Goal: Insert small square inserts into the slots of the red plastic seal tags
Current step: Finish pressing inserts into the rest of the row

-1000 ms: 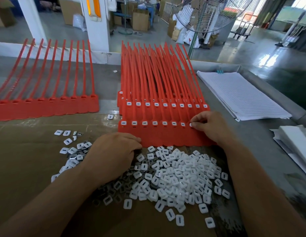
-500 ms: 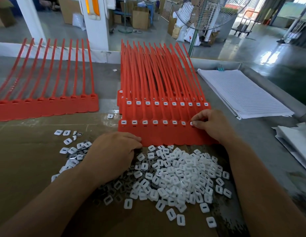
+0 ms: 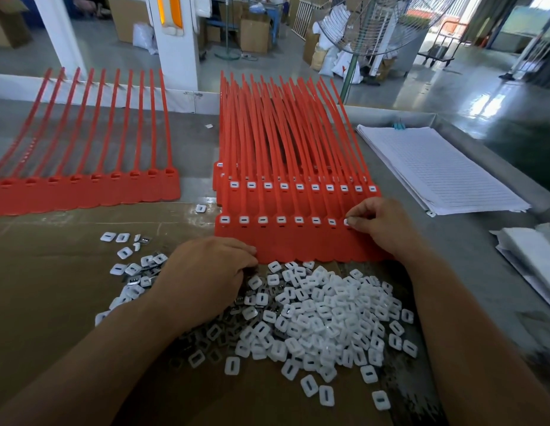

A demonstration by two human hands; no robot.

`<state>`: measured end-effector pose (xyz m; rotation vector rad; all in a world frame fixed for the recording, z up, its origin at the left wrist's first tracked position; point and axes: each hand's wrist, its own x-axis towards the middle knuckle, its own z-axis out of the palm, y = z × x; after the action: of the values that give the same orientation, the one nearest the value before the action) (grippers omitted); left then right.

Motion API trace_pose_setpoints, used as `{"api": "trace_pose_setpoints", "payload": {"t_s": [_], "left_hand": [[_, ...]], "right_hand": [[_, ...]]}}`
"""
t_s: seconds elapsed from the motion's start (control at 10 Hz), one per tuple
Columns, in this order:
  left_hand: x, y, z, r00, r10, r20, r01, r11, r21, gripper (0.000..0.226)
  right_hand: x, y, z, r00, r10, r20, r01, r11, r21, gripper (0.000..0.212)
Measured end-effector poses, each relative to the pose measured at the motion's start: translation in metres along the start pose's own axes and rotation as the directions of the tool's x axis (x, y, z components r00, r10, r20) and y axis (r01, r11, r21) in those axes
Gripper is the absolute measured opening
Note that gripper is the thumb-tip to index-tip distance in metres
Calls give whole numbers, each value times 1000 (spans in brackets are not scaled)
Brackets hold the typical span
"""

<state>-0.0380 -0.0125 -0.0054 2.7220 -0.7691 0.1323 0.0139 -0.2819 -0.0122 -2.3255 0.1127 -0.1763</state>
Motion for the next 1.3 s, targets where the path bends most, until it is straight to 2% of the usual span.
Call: {"api": "trace_pose_setpoints", "payload": {"t_s": [0.4, 0.5, 0.8, 1.2, 1.3], "left_hand": [[0, -2, 1, 1000, 1, 1, -1, 1000, 6, 37], [0, -2, 2, 1000, 3, -2, -3, 1000, 6, 38], [1, -2, 2, 1000, 1, -17, -1, 1000, 10, 36], [-1, 0, 1, 1000, -5, -13, 5, 1000, 1, 35], [-1, -1, 2, 1000, -4, -10, 4, 1000, 1, 36]], "right_hand": [[-5, -2, -9, 992, 111, 64, -123, 969, 214, 14], [-5, -2, -9, 992, 116, 44, -123, 964, 236, 19], [0, -2, 1, 1000, 25, -16, -24, 997, 75, 25], [4, 3, 3, 999, -18, -27, 17, 999, -51, 30], [4, 4, 7, 997, -14, -72, 4, 990, -140, 30]]}}
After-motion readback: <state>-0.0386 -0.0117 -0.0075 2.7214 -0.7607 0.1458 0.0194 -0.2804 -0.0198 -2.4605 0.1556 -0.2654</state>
